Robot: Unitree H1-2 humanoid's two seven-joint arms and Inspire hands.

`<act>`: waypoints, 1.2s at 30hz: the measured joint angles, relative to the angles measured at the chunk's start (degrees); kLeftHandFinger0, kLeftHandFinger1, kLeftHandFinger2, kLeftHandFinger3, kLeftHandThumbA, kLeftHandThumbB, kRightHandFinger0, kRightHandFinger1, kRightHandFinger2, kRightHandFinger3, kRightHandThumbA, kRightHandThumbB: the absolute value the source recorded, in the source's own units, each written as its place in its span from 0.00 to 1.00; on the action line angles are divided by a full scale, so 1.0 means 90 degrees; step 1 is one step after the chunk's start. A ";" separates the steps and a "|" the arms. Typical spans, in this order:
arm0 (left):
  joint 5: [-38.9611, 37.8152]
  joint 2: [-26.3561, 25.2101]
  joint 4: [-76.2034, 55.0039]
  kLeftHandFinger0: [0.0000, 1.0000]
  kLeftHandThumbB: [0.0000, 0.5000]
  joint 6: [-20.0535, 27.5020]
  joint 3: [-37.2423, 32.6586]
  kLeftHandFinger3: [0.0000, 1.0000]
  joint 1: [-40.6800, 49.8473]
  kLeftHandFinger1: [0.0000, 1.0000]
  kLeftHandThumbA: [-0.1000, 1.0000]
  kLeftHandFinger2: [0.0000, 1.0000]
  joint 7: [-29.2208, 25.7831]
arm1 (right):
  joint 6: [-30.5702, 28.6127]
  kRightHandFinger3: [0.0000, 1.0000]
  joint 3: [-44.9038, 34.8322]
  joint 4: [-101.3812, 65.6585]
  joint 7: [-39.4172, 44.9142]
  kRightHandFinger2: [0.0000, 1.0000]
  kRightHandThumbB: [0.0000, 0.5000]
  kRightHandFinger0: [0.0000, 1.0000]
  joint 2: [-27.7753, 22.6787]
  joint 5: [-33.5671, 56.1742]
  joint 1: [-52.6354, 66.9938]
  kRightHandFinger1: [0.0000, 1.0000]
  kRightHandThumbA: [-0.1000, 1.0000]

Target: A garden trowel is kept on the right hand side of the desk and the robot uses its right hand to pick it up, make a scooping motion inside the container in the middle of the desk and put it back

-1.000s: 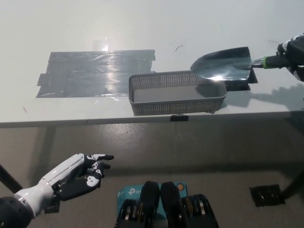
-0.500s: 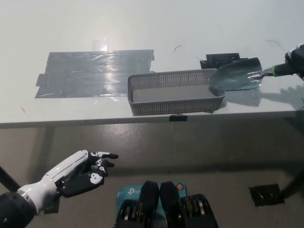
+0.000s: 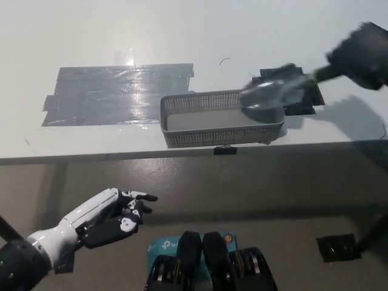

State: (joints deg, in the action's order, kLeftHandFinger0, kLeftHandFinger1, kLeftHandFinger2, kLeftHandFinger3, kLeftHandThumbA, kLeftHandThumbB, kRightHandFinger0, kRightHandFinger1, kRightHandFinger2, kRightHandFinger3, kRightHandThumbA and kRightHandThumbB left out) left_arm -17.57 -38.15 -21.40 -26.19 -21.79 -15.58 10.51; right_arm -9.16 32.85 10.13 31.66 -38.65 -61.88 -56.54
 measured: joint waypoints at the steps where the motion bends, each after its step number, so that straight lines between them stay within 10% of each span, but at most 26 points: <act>1: -0.0008 0.0000 0.0000 0.72 0.52 0.0000 -0.0024 1.00 -0.0037 0.80 1.00 0.84 0.0000 | -0.0033 0.01 0.0033 -0.0052 0.0001 0.42 0.04 0.00 0.0034 -0.0054 -0.0031 0.03 0.08; 4: -0.0042 -0.0003 0.0002 0.74 0.47 0.0000 -0.0093 1.00 -0.0173 0.80 1.00 0.84 -0.0007 | -0.0168 0.15 0.0131 -0.0164 0.0001 0.42 0.00 0.00 0.0099 -0.0212 -0.0072 0.04 0.12; 11: -0.0051 -0.0029 0.0024 0.72 0.53 0.0001 -0.0182 1.00 -0.0335 0.78 1.00 0.83 -0.0005 | -0.0407 0.00 0.0234 -0.0175 -0.0028 0.36 0.05 0.00 0.0074 -0.0535 0.0035 0.01 0.11; 13: -0.0047 -0.0029 0.0032 0.72 0.54 0.0000 -0.0202 1.00 -0.0376 0.78 1.00 0.83 -0.0004 | -0.0413 0.09 0.0222 -0.0175 -0.0053 0.39 0.00 0.00 0.0074 -0.0581 0.0216 0.03 0.18; 15: -0.0043 -0.0029 0.0043 0.71 0.59 -0.0001 -0.0222 1.00 -0.0390 0.78 1.00 0.83 -0.0004 | -0.0403 0.48 0.0200 -0.0185 -0.0073 0.44 0.00 0.00 0.0090 -0.0638 0.0437 0.06 0.16; 16: -0.0041 -0.0029 0.0048 0.70 0.59 0.0000 -0.0228 1.00 -0.0390 0.77 1.00 0.82 -0.0004 | -0.0396 0.52 0.0180 -0.0188 -0.0075 0.43 0.00 0.00 0.0093 -0.0655 0.0511 0.06 0.15; 19: -0.0028 -0.0029 0.0072 0.68 0.59 0.0000 -0.0250 1.00 -0.0391 0.76 1.00 0.81 -0.0002 | -0.0377 0.22 0.0125 -0.0279 -0.0089 0.44 0.00 0.00 0.0114 -0.0693 0.0703 0.07 0.17; 22: -0.0021 -0.0027 0.0117 0.68 0.57 0.0001 -0.0294 0.99 -0.0416 0.75 1.00 0.79 -0.0001 | -0.0310 0.28 0.0063 -0.0283 -0.0112 0.47 0.00 0.00 0.0208 -0.0744 0.0826 0.11 0.09; 23: -0.0020 -0.0027 0.0133 0.67 0.58 0.0000 -0.0305 0.99 -0.0433 0.74 1.00 0.79 -0.0001 | -0.0280 0.69 0.0032 -0.0273 -0.0127 0.43 0.00 0.00 0.0263 -0.0759 0.0858 0.09 0.03; 30: -0.0005 -0.0017 0.0194 0.67 0.56 0.0000 -0.0353 1.00 -0.0509 0.74 1.00 0.79 0.0004 | -0.0141 0.12 -0.0019 -0.0091 -0.0353 0.37 0.02 0.00 0.0650 -0.0863 0.0957 0.01 0.00; 31: 0.0004 -0.0017 0.0196 0.67 0.53 0.0000 -0.0370 1.00 -0.0510 0.74 1.00 0.79 0.0004 | -0.0123 0.26 -0.0025 -0.0055 -0.0372 0.47 0.06 0.00 0.0722 -0.0863 0.0957 0.08 0.00; 36: 0.0017 0.0009 0.0207 0.69 0.55 0.0000 -0.0445 1.00 -0.0552 0.75 1.00 0.80 0.0021 | -0.0094 0.15 0.0015 0.0142 -0.0512 0.45 0.11 0.00 0.1107 -0.0953 0.0900 0.05 0.00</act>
State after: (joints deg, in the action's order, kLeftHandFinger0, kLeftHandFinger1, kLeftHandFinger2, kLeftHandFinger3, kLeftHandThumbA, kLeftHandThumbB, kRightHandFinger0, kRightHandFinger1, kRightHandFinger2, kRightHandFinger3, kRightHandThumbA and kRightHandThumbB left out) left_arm -17.42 -38.06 -19.54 -26.20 -25.79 -20.54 10.70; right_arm -10.01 32.99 11.40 27.05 -28.68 -70.46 -48.45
